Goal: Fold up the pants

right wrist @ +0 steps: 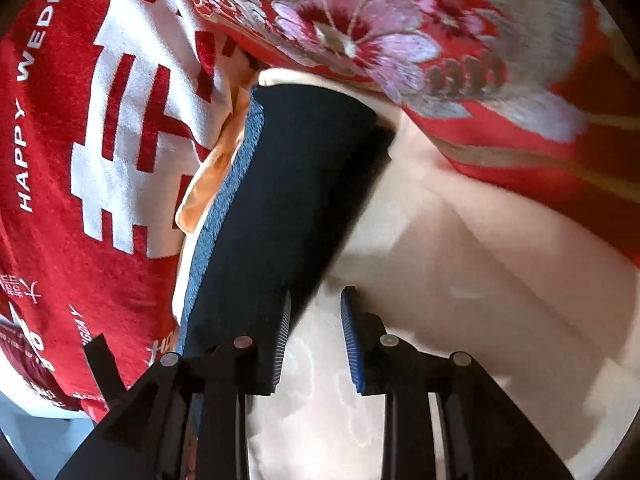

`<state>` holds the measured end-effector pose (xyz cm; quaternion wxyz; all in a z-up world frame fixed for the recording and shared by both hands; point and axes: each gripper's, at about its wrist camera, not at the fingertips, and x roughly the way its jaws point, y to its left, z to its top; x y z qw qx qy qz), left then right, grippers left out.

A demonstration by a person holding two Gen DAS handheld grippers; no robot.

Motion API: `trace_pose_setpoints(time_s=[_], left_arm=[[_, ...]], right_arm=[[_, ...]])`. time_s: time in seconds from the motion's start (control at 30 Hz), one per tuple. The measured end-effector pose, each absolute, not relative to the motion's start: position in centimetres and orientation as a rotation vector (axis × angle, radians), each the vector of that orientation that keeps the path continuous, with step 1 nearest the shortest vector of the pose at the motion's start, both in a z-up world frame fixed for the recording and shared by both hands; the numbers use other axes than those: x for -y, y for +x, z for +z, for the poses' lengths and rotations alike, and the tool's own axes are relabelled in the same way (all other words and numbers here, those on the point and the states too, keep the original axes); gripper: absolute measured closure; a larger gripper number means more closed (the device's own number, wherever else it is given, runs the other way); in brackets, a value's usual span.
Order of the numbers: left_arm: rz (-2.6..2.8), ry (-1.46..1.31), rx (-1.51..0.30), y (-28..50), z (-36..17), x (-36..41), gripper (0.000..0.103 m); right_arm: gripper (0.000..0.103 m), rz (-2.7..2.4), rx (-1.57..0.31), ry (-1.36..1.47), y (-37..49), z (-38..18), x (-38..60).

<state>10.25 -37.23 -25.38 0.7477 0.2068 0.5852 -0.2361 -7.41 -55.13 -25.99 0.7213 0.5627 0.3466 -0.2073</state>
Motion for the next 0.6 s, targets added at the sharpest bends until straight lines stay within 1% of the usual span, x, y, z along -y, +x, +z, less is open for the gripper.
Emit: trace_pose_setpoints(time_s=[0.13, 0.17, 0.27, 0.47, 0.5, 0.53, 0.57, 0.6], left_arm=[[-0.527, 0.432, -1.281, 10.0, -25.6, 36.5, 0.000], [-0.530, 0.429, -1.280, 10.1, -25.7, 36.1, 0.000], [-0.532, 0.429, -1.290, 10.0, -25.6, 36.0, 0.000], [-0.518, 0.428, -1.309, 10.9, -25.4, 36.1, 0.000], [-0.516, 0.427, -1.307, 10.9, -25.4, 36.0, 0.000], [-0.515, 0.424, -1.304, 10.8, -25.5, 36.0, 0.000], [-0.515, 0.422, -1.300, 10.9, -25.5, 35.8, 0.000], [-0.516, 0.420, -1.297, 10.8, -25.6, 35.8, 0.000]], right_arm=[[0.074, -0.455, -0.692, 1.217, -6.0, -26.4, 55.4], [0.070, -0.453, -0.673, 1.213, -5.7, -26.5, 55.4], [0.065, -0.461, -0.643, 1.226, -5.1, -26.5, 55.5], [0.065, -0.393, -0.656, 1.342, -6.2, -26.5, 55.5], [0.062, -0.384, -0.664, 1.350, -6.6, -26.5, 55.2], [0.055, -0.368, -0.659, 1.353, -7.2, -26.4, 54.8], [0.039, -0.359, -0.646, 1.349, -7.7, -26.3, 54.6], [0.033, -0.351, -0.624, 1.332, -8.0, -25.9, 54.4]])
